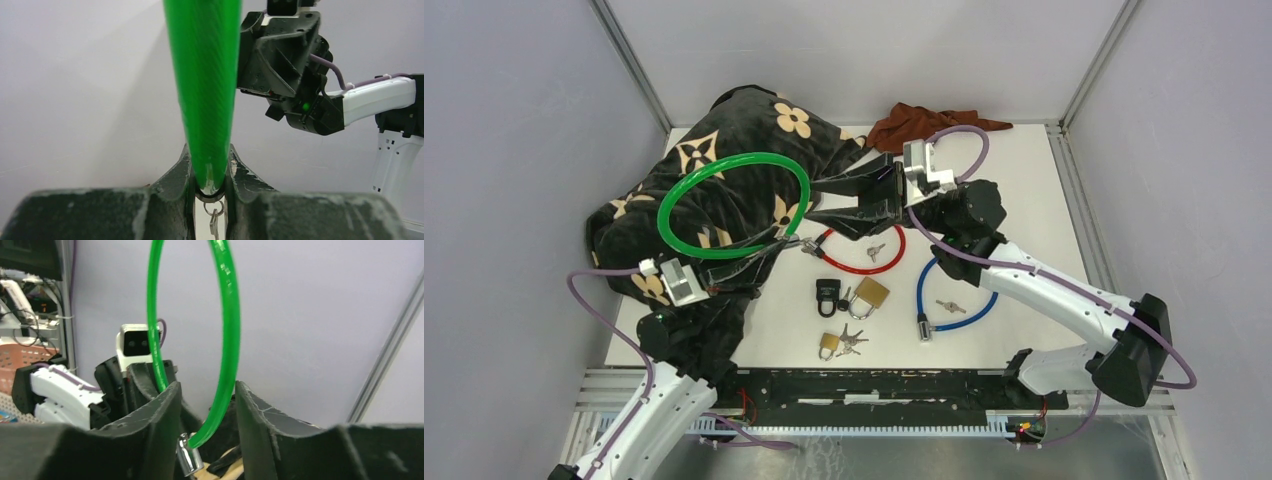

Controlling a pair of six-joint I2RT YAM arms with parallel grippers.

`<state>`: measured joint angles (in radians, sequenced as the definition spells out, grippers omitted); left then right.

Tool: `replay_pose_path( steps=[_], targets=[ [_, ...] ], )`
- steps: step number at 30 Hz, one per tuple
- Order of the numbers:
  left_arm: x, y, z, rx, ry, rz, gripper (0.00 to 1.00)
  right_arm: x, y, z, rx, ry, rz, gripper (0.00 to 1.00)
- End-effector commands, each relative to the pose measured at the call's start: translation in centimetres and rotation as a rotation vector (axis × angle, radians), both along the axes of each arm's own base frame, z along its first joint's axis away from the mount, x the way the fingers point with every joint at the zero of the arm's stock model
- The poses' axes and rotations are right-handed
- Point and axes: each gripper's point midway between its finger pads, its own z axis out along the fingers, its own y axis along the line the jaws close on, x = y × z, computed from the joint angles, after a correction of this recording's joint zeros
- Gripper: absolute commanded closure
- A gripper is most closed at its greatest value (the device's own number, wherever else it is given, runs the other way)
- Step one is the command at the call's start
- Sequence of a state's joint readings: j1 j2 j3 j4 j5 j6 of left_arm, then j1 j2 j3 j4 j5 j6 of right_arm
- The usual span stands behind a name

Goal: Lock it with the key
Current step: Lock the lock.

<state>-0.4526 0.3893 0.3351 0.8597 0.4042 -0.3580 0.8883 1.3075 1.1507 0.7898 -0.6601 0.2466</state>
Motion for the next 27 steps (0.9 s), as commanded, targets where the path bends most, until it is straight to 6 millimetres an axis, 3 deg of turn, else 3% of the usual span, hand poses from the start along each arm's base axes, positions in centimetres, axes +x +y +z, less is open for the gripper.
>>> replay_pose_path(
  steps=[1,3,7,8,10,12,20,27],
  targets=[
    [-0.4,-0.1,0.6,0.020,-0.040,-0.002,0.98,0.1,-0.4,3.6,0.098,0.010,0.001,0.59],
    [0.0,0.0,0.5,0.021,-0.037,0.018,0.98,0.2,-0.4,3.9,0.097,0.007,-0.010,0.67],
    [-0.2,0.0,0.7,0.023,-0.059,0.018,0.98,0.8,-0.1,3.6,0.070,0.020,-0.034,0.56],
    [-0.2,-0.1,0.7,0.026,-0.059,0.014,0.98,0.8,-0.1,3.5,0.069,0.021,-0.033,0.61],
    [0.0,-0.2,0.4,0.031,-0.041,0.009,0.98,0.8,0.0,3.5,0.069,0.028,-0.031,0.85],
    [0.5,-0.2,-0.2,0.033,-0.005,0.018,0.98,0.8,-0.5,4.1,0.083,0.025,-0.046,1.00],
    [2.7,-0.4,-3.6,0.075,0.103,0.067,0.98,-0.3,-5.4,8.0,0.175,-0.084,-0.215,1.00],
    [2.7,-0.7,-3.9,0.089,0.099,0.052,0.98,-0.2,-5.2,6.6,0.152,-0.058,-0.208,1.00]
  ],
)
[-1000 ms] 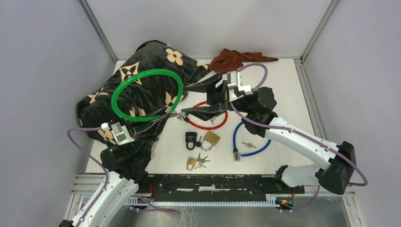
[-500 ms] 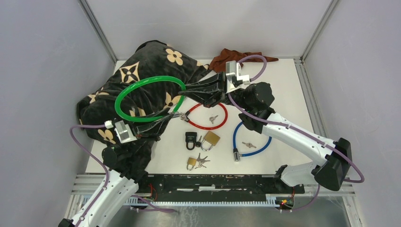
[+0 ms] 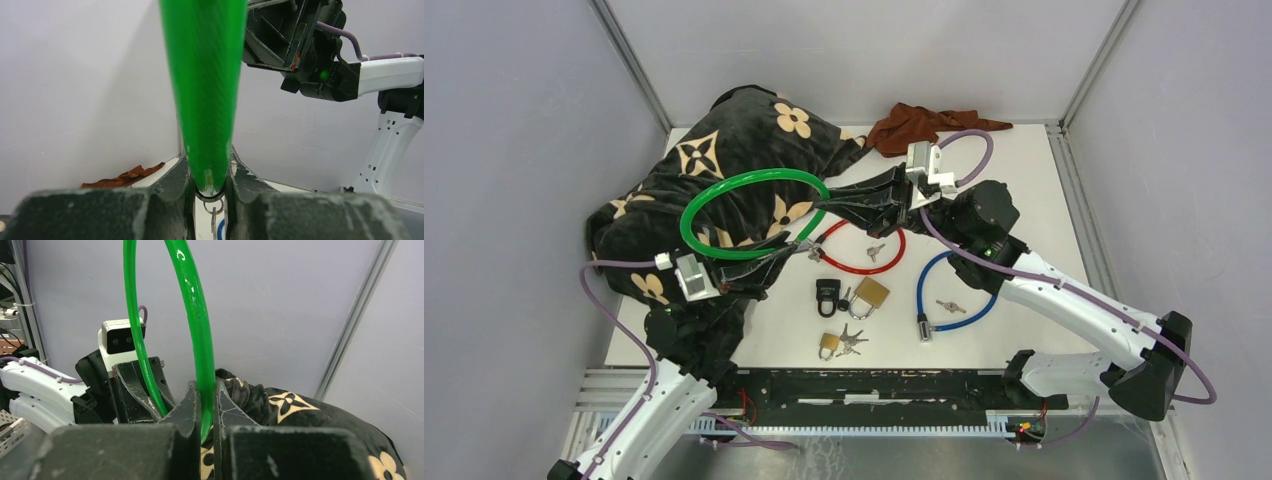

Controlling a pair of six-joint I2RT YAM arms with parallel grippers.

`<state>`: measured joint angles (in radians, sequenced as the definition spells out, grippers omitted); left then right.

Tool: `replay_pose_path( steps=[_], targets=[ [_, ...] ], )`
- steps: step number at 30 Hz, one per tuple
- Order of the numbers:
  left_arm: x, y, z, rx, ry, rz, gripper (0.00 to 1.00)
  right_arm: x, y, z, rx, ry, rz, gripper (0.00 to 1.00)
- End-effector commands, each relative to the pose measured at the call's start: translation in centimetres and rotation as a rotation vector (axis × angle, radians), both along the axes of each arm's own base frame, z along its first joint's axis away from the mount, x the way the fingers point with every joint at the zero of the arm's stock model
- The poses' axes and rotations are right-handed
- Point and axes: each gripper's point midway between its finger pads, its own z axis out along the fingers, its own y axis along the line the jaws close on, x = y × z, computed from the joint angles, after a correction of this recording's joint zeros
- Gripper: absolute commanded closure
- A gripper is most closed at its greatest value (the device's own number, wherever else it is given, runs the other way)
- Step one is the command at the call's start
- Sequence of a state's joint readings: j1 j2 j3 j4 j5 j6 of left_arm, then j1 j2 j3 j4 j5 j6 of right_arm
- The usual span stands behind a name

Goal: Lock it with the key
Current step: Lock the lock.

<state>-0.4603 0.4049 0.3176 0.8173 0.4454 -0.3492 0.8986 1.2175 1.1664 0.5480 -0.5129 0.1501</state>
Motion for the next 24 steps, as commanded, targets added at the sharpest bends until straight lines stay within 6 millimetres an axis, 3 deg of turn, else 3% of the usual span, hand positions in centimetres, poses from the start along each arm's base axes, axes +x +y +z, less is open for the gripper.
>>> replay_pose_path(
  steps=[1,3,4,8,11,16,21,24],
  targets=[
    [2.2,0.3,-1.9,0.035,0.047,0.084,0.98,-1.7,-3.8,6.6,0.197,-0.135,-0.054,1.00],
    [2.2,0.4,-2.0,0.042,0.051,0.089,0.98,-1.7,-3.7,6.6,0.191,-0.141,-0.053,1.00],
    [2.2,0.5,-1.8,0.037,0.047,0.092,0.98,-1.7,-3.7,6.4,0.180,-0.145,-0.055,0.93],
    [1.2,1.1,0.4,0.003,-0.039,0.107,0.98,-1.7,-1.8,2.8,0.026,-0.195,-0.008,0.41],
    [0.4,1.4,1.8,-0.016,-0.097,0.113,0.98,-1.3,0.2,-1.8,-0.139,-0.211,0.052,0.25],
    [-0.3,1.5,2.4,-0.022,-0.120,0.095,0.98,-1.1,2.4,-9.2,-0.314,-0.197,0.167,0.22],
    [-0.4,1.6,2.5,-0.027,-0.120,0.098,0.98,-1.3,3.6,-11.4,-0.318,-0.172,0.234,0.21],
    [-0.4,1.6,2.5,-0.028,-0.121,0.097,0.98,-0.7,4.5,-12.3,-0.336,-0.147,0.242,0.27]
  ],
)
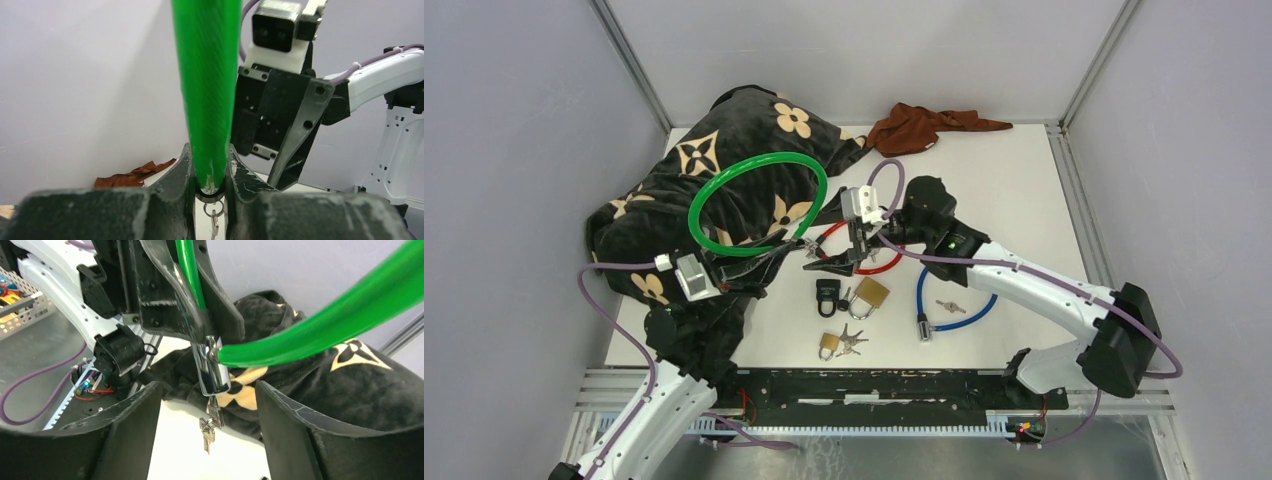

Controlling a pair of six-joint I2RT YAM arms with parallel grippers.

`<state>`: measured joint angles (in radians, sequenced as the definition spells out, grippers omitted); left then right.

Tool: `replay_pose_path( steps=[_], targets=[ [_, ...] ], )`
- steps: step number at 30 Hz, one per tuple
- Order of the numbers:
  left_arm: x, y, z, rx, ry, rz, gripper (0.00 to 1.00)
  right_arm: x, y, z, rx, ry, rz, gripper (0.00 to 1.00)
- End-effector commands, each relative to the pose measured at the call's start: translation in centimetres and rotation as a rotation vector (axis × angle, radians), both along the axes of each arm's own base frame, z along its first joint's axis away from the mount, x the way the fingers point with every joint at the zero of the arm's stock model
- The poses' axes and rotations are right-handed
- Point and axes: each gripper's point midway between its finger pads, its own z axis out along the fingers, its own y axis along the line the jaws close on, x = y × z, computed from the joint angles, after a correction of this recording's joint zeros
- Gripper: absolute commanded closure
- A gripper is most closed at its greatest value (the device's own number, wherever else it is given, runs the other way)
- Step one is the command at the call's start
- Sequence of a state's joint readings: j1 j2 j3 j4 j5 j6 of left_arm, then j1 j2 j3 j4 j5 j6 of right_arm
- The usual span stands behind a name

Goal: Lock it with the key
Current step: Lock the lock.

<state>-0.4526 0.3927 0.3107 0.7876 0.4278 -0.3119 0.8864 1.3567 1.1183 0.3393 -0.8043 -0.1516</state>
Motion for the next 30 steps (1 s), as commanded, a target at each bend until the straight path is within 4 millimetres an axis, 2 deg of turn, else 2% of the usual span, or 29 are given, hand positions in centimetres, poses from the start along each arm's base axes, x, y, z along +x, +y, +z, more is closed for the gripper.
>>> replay_pose_path(
  steps=[1,6,11,18,23,26,30],
  targets=[
    [-1.0,1.2,3.0,-0.042,-0.123,0.052,0.98,-0.4,1.0,0.1,0.015,-0.012,0.056,0.31],
    [-1.0,1.2,2.8,-0.042,-0.115,0.052,0.98,-0.4,1.8,-0.6,0.005,0.004,0.071,0.53],
    [-1.0,1.2,2.8,-0.040,-0.114,0.051,0.98,-0.2,1.7,-0.4,0.007,-0.005,0.061,0.65],
    [-1.0,1.2,2.8,-0.043,-0.116,0.051,0.98,0.1,1.5,-0.9,-0.018,-0.017,0.041,1.00],
    [-1.3,1.5,3.5,-0.050,-0.139,0.060,0.98,0.7,0.8,-3.2,-0.092,-0.052,0.005,1.00],
    [-1.5,1.8,4.1,-0.066,-0.156,0.071,0.98,2.4,-0.4,-6.2,-0.169,-0.066,-0.073,1.00],
    [-2.1,2.5,5.3,-0.106,-0.197,0.090,0.98,5.0,-3.2,-10.7,-0.221,0.004,-0.172,1.00]
  ],
)
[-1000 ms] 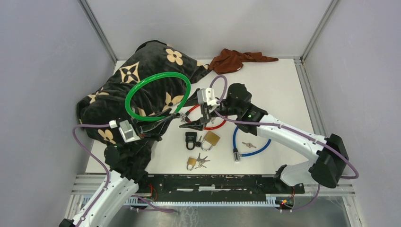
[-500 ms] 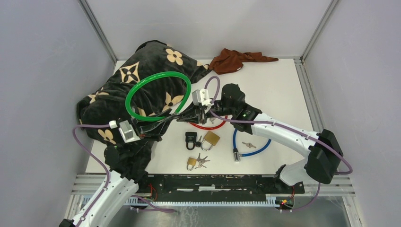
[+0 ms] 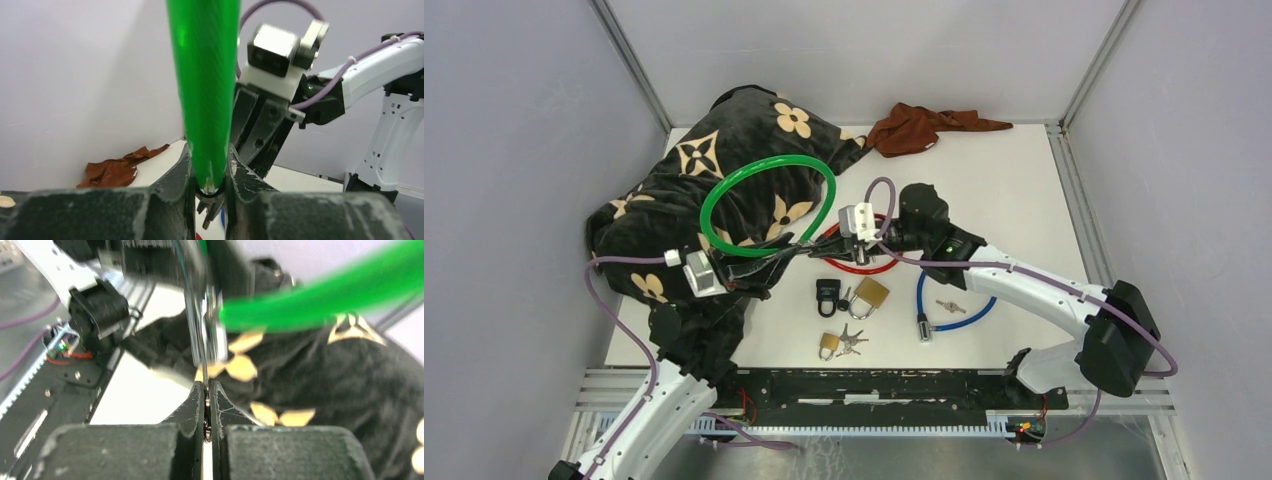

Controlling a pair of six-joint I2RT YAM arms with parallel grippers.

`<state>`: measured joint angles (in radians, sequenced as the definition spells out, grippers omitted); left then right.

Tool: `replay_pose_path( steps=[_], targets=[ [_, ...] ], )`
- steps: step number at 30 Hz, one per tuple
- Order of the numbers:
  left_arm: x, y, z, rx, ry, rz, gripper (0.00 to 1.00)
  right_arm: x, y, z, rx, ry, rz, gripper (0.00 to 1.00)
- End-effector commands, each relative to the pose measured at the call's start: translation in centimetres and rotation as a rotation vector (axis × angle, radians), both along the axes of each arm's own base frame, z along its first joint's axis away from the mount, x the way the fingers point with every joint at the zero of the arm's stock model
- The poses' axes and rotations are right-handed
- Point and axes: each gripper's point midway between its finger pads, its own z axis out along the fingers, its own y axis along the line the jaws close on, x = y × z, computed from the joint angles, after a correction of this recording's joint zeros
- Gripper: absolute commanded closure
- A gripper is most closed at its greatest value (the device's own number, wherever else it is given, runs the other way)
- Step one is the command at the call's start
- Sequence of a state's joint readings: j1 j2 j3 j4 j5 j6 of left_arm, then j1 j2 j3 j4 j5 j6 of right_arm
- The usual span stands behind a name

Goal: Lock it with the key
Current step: Lock the lock, then place the lock at the center of the board.

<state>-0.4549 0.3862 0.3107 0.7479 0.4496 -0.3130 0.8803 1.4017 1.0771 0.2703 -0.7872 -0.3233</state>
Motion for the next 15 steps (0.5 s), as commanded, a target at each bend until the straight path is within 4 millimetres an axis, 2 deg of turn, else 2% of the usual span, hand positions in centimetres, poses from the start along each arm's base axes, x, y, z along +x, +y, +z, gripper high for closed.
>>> replay_pose_path(
  steps=[1,5,9,12,15],
  targets=[
    [-2.2,3.1,6.4,-0.142,-0.230,0.113,0.98,3.9,-4.2,-6.9,-0.124,0.089,-0.174,1.00],
    [-2.5,3.4,6.9,-0.157,-0.242,0.113,0.98,4.5,-5.5,-10.0,-0.163,0.134,-0.212,1.00],
    [-1.9,3.1,6.3,-0.136,-0.214,0.117,0.98,4.8,-6.5,-10.5,-0.143,0.169,-0.242,1.00],
    [1.2,2.7,3.0,-0.079,-0.063,0.175,0.98,5.6,-7.6,-9.9,-0.117,0.181,-0.304,1.00],
    [5.1,2.8,-1.7,0.021,0.122,0.283,0.98,6.8,-9.6,-8.8,-0.068,0.202,-0.391,1.00]
  ],
)
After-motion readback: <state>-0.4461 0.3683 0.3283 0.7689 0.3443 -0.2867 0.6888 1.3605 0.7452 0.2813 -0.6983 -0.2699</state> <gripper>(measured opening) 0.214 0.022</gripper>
